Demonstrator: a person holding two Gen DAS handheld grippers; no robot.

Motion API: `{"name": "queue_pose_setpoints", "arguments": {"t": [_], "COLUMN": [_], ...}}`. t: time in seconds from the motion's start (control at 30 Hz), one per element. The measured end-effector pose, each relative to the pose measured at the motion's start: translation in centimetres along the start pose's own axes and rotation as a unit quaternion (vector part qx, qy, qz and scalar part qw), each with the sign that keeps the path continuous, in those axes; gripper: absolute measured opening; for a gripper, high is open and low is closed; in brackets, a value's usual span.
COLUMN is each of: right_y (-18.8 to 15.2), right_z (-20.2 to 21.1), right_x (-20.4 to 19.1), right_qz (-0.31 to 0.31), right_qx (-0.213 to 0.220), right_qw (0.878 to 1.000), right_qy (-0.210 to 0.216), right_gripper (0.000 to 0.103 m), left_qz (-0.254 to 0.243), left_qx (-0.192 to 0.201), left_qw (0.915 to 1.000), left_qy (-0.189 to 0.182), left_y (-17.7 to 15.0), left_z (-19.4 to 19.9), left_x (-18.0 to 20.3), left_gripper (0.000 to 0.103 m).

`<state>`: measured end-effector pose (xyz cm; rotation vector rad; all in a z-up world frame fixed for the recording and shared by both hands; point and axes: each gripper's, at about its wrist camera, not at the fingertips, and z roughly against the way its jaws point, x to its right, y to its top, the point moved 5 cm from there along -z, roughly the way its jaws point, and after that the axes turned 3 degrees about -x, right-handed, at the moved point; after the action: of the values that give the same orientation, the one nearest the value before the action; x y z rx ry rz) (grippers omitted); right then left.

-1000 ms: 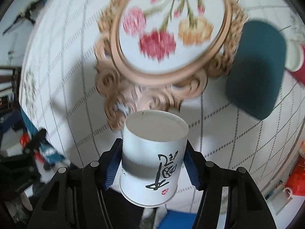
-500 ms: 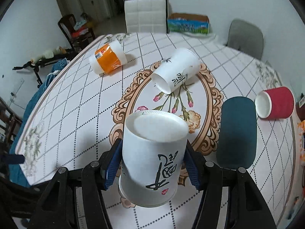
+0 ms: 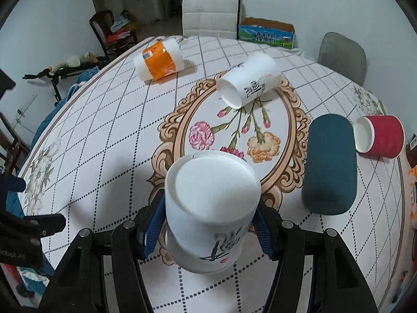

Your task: Flip cup upside down

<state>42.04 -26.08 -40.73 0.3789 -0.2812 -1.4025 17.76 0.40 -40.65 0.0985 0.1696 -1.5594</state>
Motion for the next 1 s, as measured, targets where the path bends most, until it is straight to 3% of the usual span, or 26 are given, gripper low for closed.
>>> {"name": "queue_pose_setpoints", "arguments": {"t": [0.07, 0.2, 0.33, 0.67, 0.77, 0.83, 1.0], "right_y": [-0.1, -0.3, -0.3, -1.6, -2.2, -2.4, -2.8], "right_z": [0.1, 0.5, 1.9, 9.5, 12.2, 14.5, 19.6], "right_x": [-0.1, -0.3, -0.1, 2.9, 3.8, 4.1, 3.6], "right_qz": [-0.002, -0.001, -0.014, -0.09, -0.116, -0.133, -0.146], "right_qx": [-0.003, -0.007, -0.019, -0.05, -0.043, -0.032, 0.004], "right_qw": [1.0, 1.0, 1.0, 0.993, 0.989, 0.987, 0.984], "right_qy": [0.007, 0.007, 0.006, -0.065, -0.079, -0.088, -0.105], "right_gripper": [0.074, 0.078, 0.094, 0.097, 0.097, 0.097, 0.097], "left_qz": [0.001, 0.006, 0.013, 0.0, -0.006, -0.013, -0.033], "left_qx": [0.003, 0.007, 0.022, 0.102, 0.128, 0.148, 0.191], "left_qw": [1.0, 1.0, 0.9997, 0.9945, 0.9912, 0.9883, 0.9802], "left_qy": [0.001, 0.002, 0.001, -0.022, -0.031, -0.033, -0.039], "left_y": [0.0, -0.1, -0.3, -1.6, -2.2, -2.7, -4.3], "left_z": [0.2, 0.7, 1.9, 8.6, 10.7, 12.3, 15.6], "left_x": [0.0, -0.1, -0.3, 0.1, 0.2, 0.2, -0.1], "left_gripper": [0.094, 0.094, 0.094, 0.094, 0.094, 0.101, 0.101]}}
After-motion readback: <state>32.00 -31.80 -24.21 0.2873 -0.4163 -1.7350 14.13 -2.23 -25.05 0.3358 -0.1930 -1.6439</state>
